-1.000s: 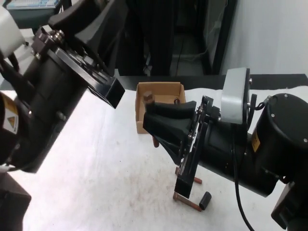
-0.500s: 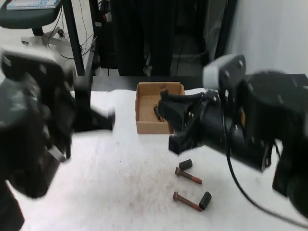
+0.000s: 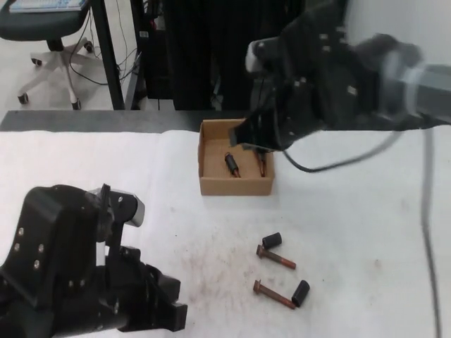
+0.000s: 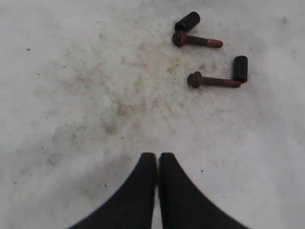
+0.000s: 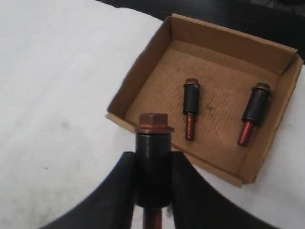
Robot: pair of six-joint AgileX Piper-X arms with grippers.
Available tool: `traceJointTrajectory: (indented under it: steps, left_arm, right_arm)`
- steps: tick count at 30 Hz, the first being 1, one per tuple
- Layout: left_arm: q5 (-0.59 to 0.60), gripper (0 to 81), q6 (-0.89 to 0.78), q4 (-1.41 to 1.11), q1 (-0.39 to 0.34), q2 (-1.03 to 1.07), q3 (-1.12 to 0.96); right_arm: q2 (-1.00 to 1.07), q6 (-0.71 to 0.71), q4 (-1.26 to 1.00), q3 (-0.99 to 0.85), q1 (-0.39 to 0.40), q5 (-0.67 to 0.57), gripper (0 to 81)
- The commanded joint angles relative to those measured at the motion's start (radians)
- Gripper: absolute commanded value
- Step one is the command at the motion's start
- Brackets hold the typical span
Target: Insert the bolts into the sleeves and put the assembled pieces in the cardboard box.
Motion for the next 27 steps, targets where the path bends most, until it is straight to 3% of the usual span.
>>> traceJointTrajectory:
  steps: [1, 10, 19, 27]
  left_arm:
    - [0.030, 3.8, -0.013, -0.004, 0.003, -0.001, -0.006]
    - [0.030, 3.8, -0.015, -0.004, 0.003, -0.003, -0.006]
    - [0.028, 3.8, -0.015, -0.005, 0.003, -0.003, -0.006]
    - [0.028, 3.8, -0.015, -0.005, 0.003, -0.003, -0.006]
  right_arm:
    - [0.105, -0.009, 0.087, -0.145, -0.008, -0.002, 0.9]
    - [0.343, -0.009, 0.126, -0.472, -0.036, -0.002, 0.9]
    - [0.385, -0.061, 0.106, -0.512, -0.073, -0.009, 0.6]
    - [0.385, -0.061, 0.116, -0.512, -0.076, -0.050, 30.5]
